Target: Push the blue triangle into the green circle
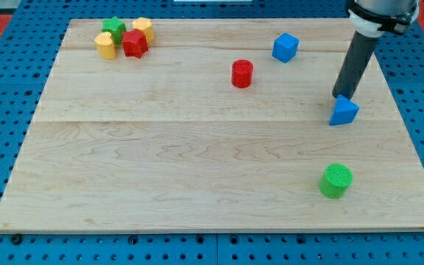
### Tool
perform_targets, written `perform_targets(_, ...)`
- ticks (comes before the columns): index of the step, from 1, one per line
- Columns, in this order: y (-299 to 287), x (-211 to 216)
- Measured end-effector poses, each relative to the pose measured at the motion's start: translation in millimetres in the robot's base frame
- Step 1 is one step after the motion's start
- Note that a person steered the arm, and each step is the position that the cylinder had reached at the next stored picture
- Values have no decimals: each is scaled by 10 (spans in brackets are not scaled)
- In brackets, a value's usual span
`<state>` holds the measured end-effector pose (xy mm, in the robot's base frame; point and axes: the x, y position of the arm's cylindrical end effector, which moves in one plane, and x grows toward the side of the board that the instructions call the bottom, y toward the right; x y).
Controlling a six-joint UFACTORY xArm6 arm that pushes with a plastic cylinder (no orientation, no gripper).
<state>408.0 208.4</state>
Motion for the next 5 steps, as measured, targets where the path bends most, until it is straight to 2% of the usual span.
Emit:
perform_targets(1,-126,332)
perform_targets(4,-358,462)
perform_targets(5,-358,925)
